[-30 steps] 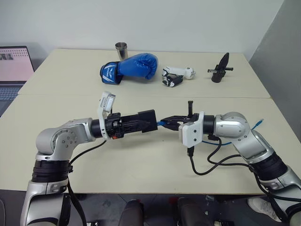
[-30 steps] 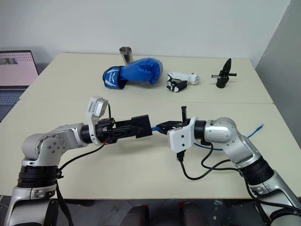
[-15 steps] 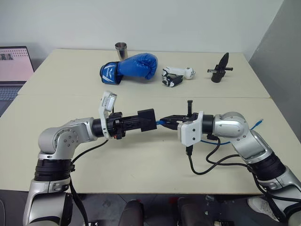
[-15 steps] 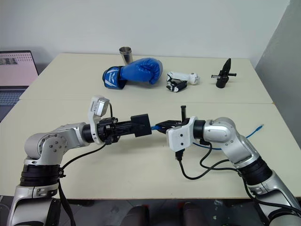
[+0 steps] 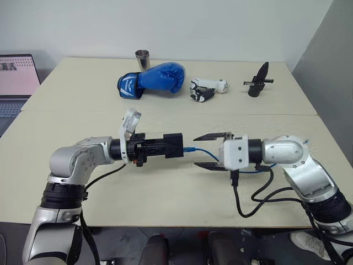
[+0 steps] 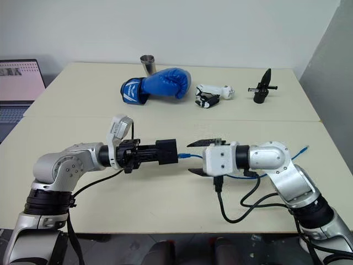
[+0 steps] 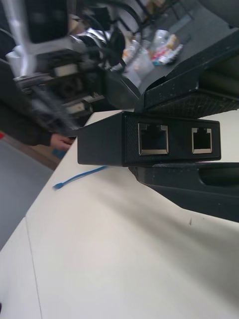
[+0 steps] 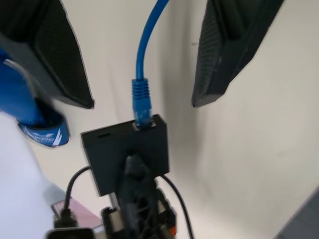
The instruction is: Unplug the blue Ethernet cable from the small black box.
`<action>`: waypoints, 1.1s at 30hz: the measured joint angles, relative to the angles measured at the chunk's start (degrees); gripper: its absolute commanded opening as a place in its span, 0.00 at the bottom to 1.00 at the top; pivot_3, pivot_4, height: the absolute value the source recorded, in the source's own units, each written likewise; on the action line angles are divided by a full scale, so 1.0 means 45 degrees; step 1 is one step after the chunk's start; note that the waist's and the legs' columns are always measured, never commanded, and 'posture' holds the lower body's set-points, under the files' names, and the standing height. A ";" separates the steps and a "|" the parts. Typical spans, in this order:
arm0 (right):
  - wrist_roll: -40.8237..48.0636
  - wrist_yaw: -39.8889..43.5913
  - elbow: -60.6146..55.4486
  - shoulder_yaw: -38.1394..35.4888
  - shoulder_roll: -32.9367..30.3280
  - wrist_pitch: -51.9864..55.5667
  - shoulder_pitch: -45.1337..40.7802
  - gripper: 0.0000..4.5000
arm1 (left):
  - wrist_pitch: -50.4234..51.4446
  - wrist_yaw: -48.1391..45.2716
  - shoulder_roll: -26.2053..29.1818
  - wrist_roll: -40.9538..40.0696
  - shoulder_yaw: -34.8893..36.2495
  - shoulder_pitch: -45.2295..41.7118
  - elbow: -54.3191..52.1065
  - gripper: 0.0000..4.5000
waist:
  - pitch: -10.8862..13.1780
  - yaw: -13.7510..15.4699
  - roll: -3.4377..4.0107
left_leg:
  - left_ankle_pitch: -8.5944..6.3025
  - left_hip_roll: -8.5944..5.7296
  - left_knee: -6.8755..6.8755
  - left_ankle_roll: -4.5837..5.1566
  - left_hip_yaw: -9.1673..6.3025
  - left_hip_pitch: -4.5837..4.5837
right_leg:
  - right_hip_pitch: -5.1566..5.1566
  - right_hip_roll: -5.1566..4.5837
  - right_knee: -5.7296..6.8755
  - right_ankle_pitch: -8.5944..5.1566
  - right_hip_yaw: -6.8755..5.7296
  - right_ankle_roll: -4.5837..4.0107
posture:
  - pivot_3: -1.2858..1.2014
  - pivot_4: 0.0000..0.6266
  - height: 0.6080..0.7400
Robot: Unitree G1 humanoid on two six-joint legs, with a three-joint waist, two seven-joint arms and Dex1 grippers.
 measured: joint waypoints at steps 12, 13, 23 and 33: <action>0.4567 -0.2497 -0.0111 -0.1729 0.2122 0.6803 0.0350 0.82 | -0.0826 -0.1401 0.0051 0.0588 -0.0272 -0.0420 0.0530 0.17 | 0.0000 -0.0003 0.0001 | -0.0002 -0.0003 -0.0004 0.0004 0.0005 -0.0008 | -0.0009 0.0003 -0.0008 -0.0001 0.0000 0.0002 | 0.52 0.24 1.00; 0.4821 -0.2607 -0.0016 -0.1870 0.2281 0.7046 0.0349 0.82 | -0.0828 -0.1419 0.0051 0.0612 -0.0271 -0.0420 0.0535 0.17 | 0.0000 -0.0003 0.0000 | -0.0002 -0.0002 -0.0003 0.0004 0.0005 -0.0008 | -0.0009 0.0004 -0.0008 -0.0002 0.0001 0.0003 | 0.52 0.24 1.00; 0.5500 -0.2908 0.0639 -0.1900 0.2782 0.7653 0.0332 0.82 | -0.0828 -0.1570 0.0063 0.0683 -0.0265 -0.0420 0.0546 0.17 | 0.0000 -0.0004 0.0001 | -0.0003 -0.0002 -0.0004 0.0005 0.0006 -0.0013 | -0.0012 0.0008 -0.0009 -0.0002 0.0001 0.0004 | 0.52 0.24 1.00; 0.5503 -0.2882 0.1007 -0.1652 0.2923 0.7627 0.0148 0.74 | -0.0827 -0.1622 0.0069 0.0698 -0.0259 -0.0419 0.0544 0.17 | 0.0000 -0.0003 0.0001 | -0.0003 -0.0001 -0.0005 0.0005 0.0004 -0.0017 | -0.0018 0.0010 -0.0009 -0.0003 0.0000 0.0004 | 0.52 0.24 1.00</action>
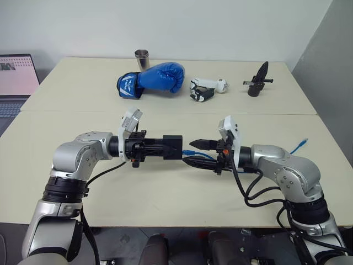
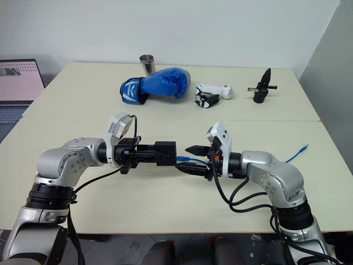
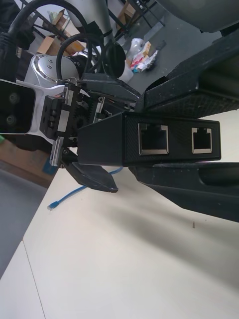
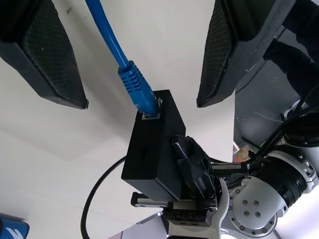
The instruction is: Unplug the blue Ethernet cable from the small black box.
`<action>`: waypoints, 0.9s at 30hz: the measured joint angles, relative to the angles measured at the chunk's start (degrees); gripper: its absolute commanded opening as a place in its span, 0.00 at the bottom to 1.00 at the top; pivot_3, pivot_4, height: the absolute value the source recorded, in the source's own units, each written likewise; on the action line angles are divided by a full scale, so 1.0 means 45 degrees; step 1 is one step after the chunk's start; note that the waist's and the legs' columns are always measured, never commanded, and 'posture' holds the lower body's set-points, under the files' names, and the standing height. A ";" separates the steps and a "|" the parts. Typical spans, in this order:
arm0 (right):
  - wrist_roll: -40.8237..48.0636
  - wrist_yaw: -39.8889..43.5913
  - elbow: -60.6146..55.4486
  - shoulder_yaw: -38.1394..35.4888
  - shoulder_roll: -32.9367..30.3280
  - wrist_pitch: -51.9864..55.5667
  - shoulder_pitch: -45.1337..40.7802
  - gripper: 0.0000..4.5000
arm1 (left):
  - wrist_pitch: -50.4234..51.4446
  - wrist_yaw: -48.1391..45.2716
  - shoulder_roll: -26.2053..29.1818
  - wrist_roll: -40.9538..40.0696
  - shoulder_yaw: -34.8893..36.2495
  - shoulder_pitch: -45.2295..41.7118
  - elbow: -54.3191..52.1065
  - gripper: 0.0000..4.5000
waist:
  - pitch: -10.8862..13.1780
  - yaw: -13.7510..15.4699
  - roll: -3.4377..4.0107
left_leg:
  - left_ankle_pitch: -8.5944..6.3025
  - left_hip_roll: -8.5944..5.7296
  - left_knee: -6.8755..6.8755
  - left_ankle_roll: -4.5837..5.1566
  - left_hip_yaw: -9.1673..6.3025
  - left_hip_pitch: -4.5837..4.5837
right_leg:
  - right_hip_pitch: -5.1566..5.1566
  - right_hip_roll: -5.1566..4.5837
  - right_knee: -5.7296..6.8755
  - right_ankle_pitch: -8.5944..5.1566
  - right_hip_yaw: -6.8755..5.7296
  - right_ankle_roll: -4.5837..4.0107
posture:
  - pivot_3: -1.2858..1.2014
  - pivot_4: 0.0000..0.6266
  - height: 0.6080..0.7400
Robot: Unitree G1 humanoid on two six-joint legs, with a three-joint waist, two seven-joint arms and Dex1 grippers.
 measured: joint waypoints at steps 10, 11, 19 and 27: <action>-0.0090 0.0094 0.0069 0.0315 -0.0089 -0.0121 -0.0113 0.23 | 0.0000 -0.0023 0.0021 0.0040 0.0000 0.0000 0.0000 0.17 | 0.0000 -0.0002 0.0000 | 0.0000 0.0001 0.0000 0.0000 -0.0001 -0.0012 | -0.0009 0.0000 -0.0001 -0.0001 -0.0001 0.0001 | 0.52 0.24 1.00; -0.0122 0.0100 0.0068 0.0341 -0.0128 -0.0143 -0.0116 0.17 | 0.0000 -0.0026 0.0021 0.0044 0.0000 0.0000 0.0001 0.17 | 0.0000 -0.0001 0.0000 | 0.0000 0.0000 0.0000 0.0000 -0.0001 -0.0013 | -0.0009 0.0000 -0.0001 -0.0001 -0.0002 0.0001 | 0.52 0.24 1.00; -0.0257 0.0377 0.0066 0.0527 -0.0399 -0.0464 -0.0124 0.01 | -0.0004 -0.0061 0.0017 0.0171 -0.0002 -0.0001 0.0001 0.17 | 0.0000 -0.0001 0.0000 | 0.0000 0.0001 0.0000 0.0000 -0.0002 -0.0020 | -0.0016 0.0000 -0.0003 0.0000 -0.0002 0.0001 | 0.52 0.24 1.00; -0.0255 0.0612 0.0066 0.0613 -0.0620 -0.0530 -0.0155 0.01 | -0.0004 -0.0127 0.0000 0.0187 -0.0069 0.0000 -0.0023 0.17 | 0.0000 -0.0001 0.0000 | 0.0000 0.0000 0.0000 0.0000 -0.0002 -0.0022 | -0.0017 0.0001 -0.0003 0.0000 -0.0003 0.0001 | 0.52 0.24 1.00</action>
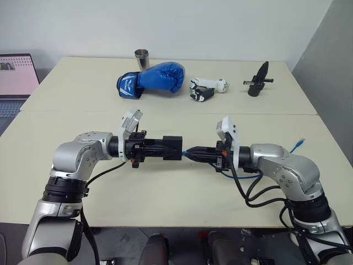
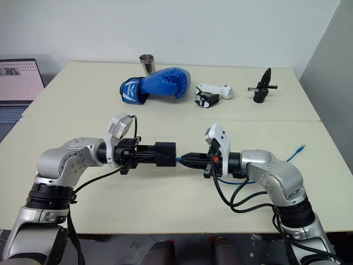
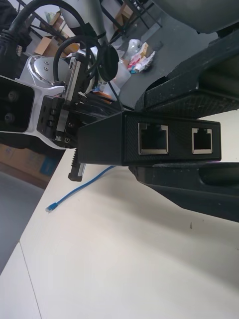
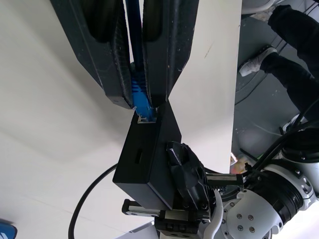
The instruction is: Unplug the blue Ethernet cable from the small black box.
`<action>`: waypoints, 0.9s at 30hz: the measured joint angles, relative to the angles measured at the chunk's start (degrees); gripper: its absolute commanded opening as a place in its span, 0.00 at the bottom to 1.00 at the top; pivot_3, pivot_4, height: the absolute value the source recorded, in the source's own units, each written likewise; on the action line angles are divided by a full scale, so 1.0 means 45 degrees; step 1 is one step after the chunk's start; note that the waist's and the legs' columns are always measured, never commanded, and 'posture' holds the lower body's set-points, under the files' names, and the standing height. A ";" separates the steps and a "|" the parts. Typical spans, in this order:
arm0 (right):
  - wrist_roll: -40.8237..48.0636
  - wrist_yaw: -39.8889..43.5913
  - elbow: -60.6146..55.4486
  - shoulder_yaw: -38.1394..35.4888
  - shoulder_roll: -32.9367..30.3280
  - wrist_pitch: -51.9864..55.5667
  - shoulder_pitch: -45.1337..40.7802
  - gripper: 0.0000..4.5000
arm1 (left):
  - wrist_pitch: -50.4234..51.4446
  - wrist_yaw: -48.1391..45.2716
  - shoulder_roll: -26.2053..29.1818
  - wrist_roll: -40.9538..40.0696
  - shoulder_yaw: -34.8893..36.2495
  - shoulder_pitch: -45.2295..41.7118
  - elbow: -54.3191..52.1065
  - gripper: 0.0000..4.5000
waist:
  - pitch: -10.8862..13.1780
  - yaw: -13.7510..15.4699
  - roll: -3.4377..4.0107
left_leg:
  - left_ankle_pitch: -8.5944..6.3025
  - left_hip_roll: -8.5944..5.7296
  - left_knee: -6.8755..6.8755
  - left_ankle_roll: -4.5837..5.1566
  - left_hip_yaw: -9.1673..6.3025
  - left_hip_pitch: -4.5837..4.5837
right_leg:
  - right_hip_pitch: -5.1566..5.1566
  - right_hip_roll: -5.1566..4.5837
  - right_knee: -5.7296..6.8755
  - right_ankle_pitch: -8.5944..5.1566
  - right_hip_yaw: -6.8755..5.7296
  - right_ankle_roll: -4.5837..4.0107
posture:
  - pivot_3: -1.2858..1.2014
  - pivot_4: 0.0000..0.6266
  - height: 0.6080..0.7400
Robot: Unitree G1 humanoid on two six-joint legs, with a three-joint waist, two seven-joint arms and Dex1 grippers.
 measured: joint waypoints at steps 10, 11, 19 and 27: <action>0.0383 0.0280 0.0003 -0.0054 -0.0191 0.0205 0.0010 0.31 | 0.0070 -0.0179 -0.0002 -0.0034 -0.0055 -0.0001 -0.0032 0.17 | 0.0000 -0.0001 0.0000 | 0.0000 0.0000 0.0000 0.0000 -0.0001 -0.0005 | -0.0005 0.0000 0.0000 0.0000 -0.0001 0.0000 | 0.52 0.24 1.00; 0.0511 0.0366 -0.0004 -0.0053 -0.0301 0.0287 0.0027 0.34 | 0.0077 -0.0186 -0.0002 -0.0034 -0.0055 0.0000 -0.0032 0.17 | 0.0000 0.0000 0.0000 | 0.0000 0.0000 0.0000 0.0000 -0.0001 -0.0006 | -0.0005 0.0000 0.0000 0.0000 -0.0002 0.0000 | 0.52 0.24 1.00; 0.1025 0.0437 -0.0001 -0.0338 -0.0487 0.0751 0.0247 0.40 | 0.0075 -0.0300 -0.0056 -0.0029 -0.0066 -0.0013 -0.0025 0.17 | 0.0000 -0.0001 0.0000 | 0.0000 0.0000 0.0001 0.0000 -0.0001 -0.0011 | -0.0010 0.0000 0.0000 0.0000 -0.0002 0.0001 | 0.52 0.24 1.00; 0.1293 -0.0149 0.0212 -0.0614 0.0166 0.0989 0.0244 0.40 | 0.0076 -0.0391 -0.0172 -0.0026 -0.0178 -0.0134 -0.0020 0.17 | 0.0000 0.0001 0.0000 | 0.0000 0.0000 0.0002 0.0000 -0.0002 -0.0021 | -0.0017 0.0000 -0.0002 0.0000 -0.0002 -0.0001 | 0.52 0.24 1.00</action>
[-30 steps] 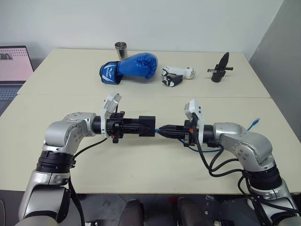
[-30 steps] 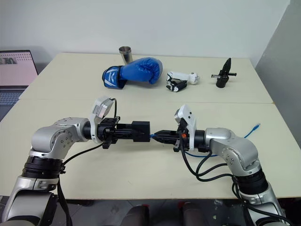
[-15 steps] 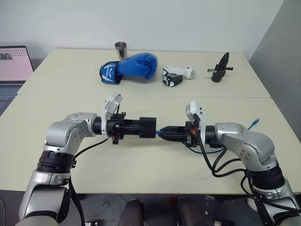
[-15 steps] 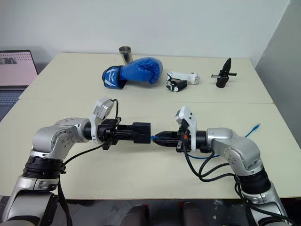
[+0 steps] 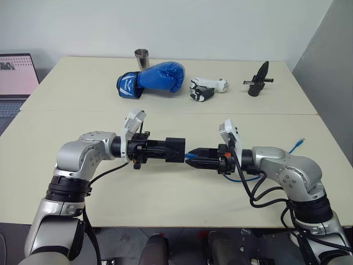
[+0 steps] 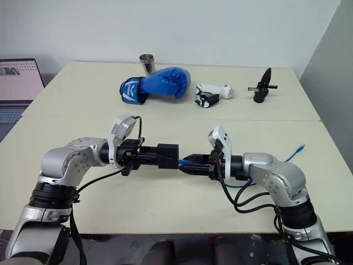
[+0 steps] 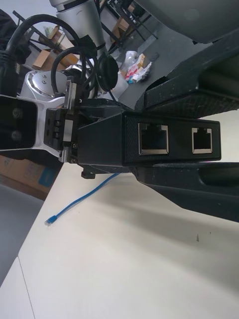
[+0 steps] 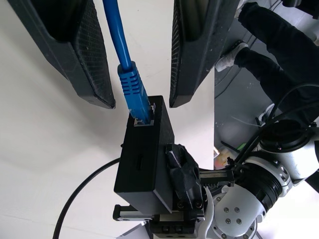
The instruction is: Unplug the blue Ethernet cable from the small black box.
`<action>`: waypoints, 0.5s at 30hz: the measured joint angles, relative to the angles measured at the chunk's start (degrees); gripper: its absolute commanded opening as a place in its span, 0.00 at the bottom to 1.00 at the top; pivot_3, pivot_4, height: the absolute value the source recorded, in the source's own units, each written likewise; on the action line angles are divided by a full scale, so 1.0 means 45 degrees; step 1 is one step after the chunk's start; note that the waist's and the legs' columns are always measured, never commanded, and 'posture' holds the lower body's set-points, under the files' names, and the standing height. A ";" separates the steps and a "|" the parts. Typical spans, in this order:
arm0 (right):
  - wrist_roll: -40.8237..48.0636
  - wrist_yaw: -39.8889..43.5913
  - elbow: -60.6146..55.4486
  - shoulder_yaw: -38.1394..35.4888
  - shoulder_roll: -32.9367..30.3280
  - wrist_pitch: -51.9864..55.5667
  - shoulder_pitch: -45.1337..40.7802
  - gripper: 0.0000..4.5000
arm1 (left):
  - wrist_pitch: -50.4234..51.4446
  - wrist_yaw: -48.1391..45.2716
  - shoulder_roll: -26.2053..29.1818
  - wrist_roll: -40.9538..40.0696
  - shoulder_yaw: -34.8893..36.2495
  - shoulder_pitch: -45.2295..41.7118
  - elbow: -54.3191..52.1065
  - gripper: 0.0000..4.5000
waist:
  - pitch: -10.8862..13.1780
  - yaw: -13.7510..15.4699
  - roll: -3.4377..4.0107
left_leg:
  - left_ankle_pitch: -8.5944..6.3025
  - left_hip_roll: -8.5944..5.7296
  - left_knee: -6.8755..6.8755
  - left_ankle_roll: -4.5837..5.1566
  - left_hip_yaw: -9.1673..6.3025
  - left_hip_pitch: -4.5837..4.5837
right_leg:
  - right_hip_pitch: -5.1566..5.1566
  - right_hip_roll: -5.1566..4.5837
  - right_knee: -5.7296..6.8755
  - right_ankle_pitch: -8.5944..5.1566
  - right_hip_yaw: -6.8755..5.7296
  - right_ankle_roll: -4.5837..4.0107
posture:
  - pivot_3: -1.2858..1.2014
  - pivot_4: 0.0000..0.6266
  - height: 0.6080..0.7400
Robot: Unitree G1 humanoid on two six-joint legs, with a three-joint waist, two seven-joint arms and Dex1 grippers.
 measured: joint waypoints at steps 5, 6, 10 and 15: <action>0.0143 -0.0176 0.0025 -0.0059 0.0065 0.0090 0.0001 0.40 | 0.0005 -0.0011 -0.0016 0.0001 0.0000 -0.0001 0.0004 0.17 | 0.0000 -0.0002 0.0000 | 0.0000 0.0001 0.0000 0.0000 -0.0001 0.0000 | -0.0005 0.0001 0.0002 0.0000 -0.0001 0.0000 | 0.52 0.24 1.00; 0.0148 -0.0181 0.0025 -0.0063 0.0076 0.0101 0.0001 0.40 | 0.0006 -0.0012 -0.0018 0.0001 0.0000 -0.0001 0.0004 0.17 | 0.0000 -0.0002 0.0000 | 0.0000 0.0001 0.0000 0.0001 -0.0001 0.0000 | -0.0005 0.0001 0.0002 0.0000 -0.0001 0.0000 | 0.52 0.24 1.00; 0.0261 -0.0225 0.0026 -0.0159 0.0131 0.0228 0.0000 0.40 | 0.0022 -0.0016 -0.0026 0.0001 0.0000 -0.0004 0.0007 0.17 | 0.0000 -0.0001 0.0000 | 0.0000 0.0000 0.0000 0.0000 -0.0001 -0.0002 | -0.0005 0.0001 0.0001 0.0000 -0.0001 0.0000 | 0.52 0.24 1.00; 0.0289 -0.0239 0.0028 -0.0264 0.0140 0.0330 0.0000 0.30 | 0.0021 -0.0017 -0.0073 0.0002 0.0000 -0.0008 0.0011 0.17 | 0.0000 -0.0002 0.0000 | 0.0000 0.0000 0.0000 0.0000 -0.0001 -0.0002 | -0.0005 0.0001 0.0002 0.0000 -0.0001 0.0000 | 0.52 0.24 1.00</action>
